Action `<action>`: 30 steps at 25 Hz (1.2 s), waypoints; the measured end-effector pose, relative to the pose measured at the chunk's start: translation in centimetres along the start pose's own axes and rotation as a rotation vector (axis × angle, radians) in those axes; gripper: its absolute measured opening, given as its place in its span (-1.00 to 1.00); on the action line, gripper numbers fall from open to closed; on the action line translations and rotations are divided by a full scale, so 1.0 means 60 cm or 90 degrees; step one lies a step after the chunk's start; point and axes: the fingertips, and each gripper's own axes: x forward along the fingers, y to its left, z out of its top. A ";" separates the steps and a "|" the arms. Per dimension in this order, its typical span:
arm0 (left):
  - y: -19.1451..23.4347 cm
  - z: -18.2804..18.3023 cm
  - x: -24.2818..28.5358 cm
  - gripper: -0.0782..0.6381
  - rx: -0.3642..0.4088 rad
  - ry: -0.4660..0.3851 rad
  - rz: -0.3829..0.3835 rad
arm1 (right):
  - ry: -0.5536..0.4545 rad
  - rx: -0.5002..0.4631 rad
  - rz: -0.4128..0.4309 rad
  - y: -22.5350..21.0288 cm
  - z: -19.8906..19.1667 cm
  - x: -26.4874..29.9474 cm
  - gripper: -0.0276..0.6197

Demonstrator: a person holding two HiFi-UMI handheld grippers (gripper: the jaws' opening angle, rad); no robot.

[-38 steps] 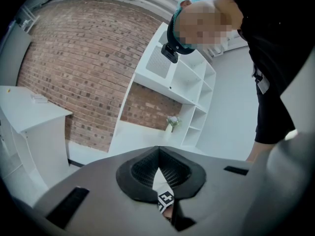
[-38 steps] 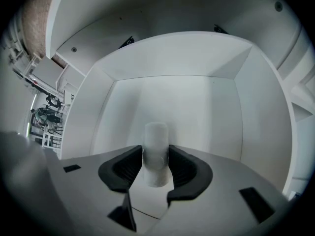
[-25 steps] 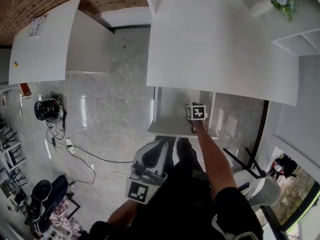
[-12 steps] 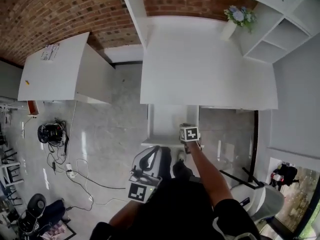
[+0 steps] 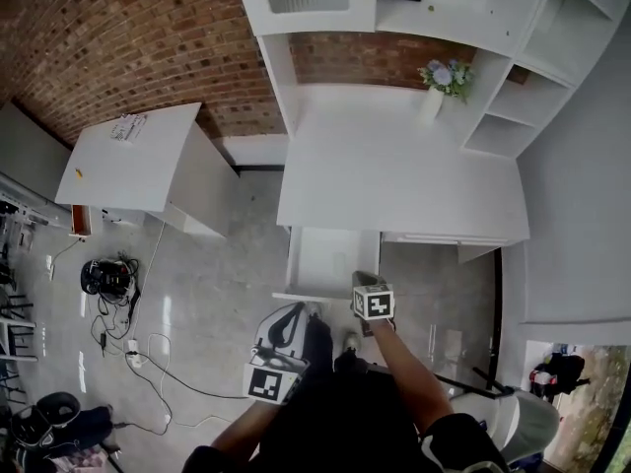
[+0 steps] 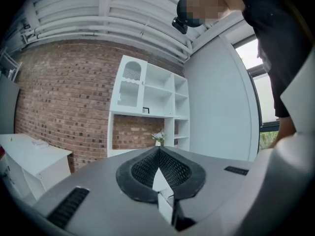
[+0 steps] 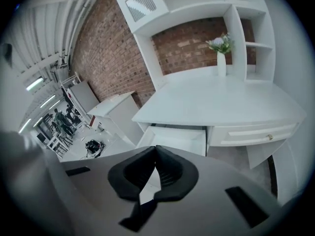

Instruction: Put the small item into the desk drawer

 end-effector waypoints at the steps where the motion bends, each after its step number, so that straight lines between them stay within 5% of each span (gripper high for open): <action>1: -0.006 0.002 -0.005 -0.71 0.001 0.000 0.005 | -0.020 -0.009 0.007 0.006 0.010 -0.021 -0.87; 17: 0.008 0.052 -0.039 -0.71 -0.004 -0.035 0.041 | -0.297 -0.109 0.029 0.126 0.171 -0.352 -0.87; 30: 0.062 0.053 -0.048 -0.71 -0.020 -0.043 0.020 | -0.350 -0.104 0.024 0.205 0.181 -0.412 -0.87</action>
